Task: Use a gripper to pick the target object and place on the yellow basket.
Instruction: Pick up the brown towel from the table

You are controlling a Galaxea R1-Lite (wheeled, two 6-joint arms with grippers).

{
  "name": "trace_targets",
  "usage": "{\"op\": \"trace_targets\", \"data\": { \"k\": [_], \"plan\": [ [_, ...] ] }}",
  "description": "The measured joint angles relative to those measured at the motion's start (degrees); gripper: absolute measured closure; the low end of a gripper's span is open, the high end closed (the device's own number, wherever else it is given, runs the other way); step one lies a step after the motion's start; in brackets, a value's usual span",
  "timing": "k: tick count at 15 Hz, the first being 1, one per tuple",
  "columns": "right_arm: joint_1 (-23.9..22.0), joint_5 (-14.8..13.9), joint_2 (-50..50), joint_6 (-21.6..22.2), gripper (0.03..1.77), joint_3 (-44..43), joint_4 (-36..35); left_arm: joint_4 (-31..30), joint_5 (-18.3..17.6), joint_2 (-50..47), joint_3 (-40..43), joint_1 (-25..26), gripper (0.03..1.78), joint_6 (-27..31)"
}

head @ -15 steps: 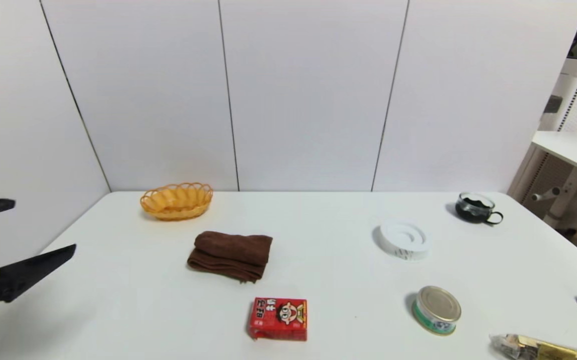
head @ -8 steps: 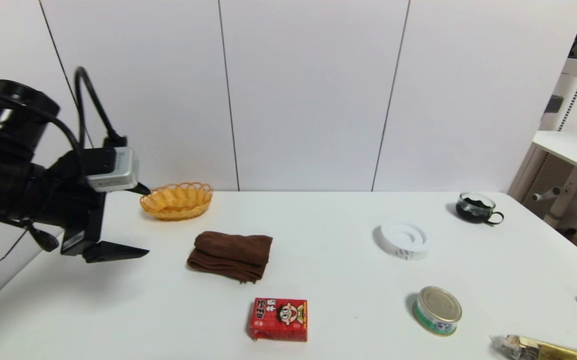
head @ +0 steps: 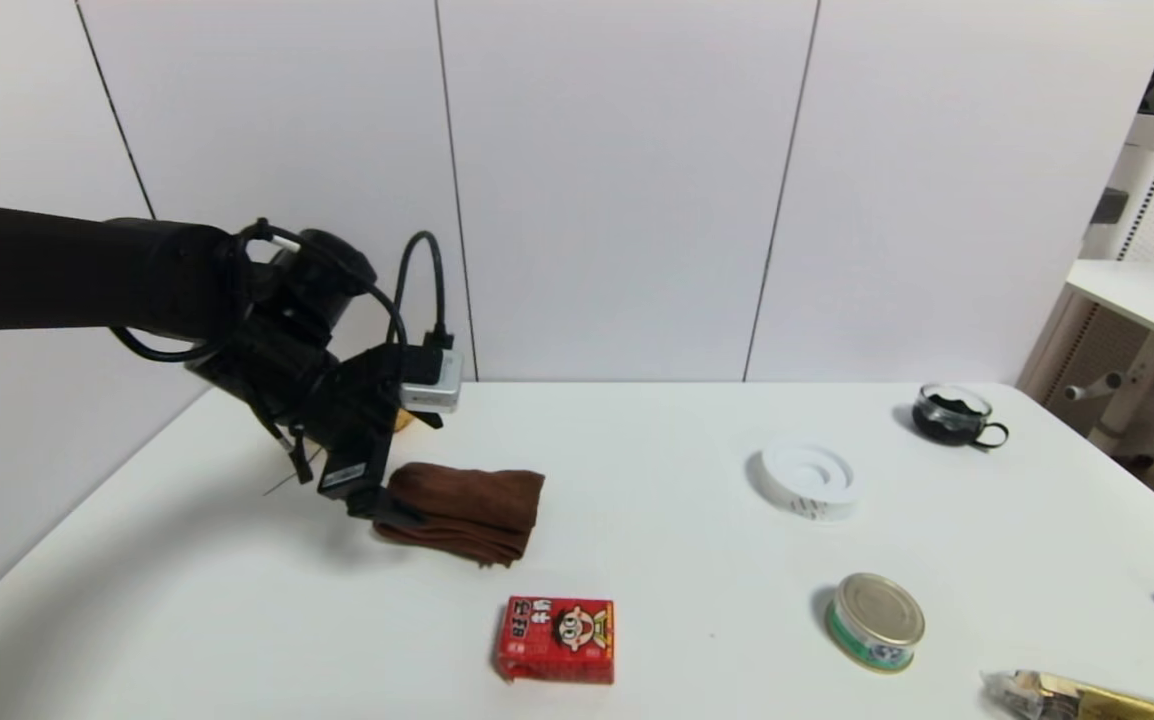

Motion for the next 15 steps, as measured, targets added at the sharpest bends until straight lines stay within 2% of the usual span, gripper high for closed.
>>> {"op": "trace_targets", "data": {
  "k": [4,15],
  "plan": [
    [0.0,0.0,0.0,0.0,0.11,0.0,0.0,0.0,3.7,5.6,-3.6,-1.7,0.12,-1.2],
    [0.0,0.0,0.0,0.0,0.11,0.0,0.0,-0.1,4.8,14.6,-5.4,-3.3,0.12,-3.3]
  ]
}}
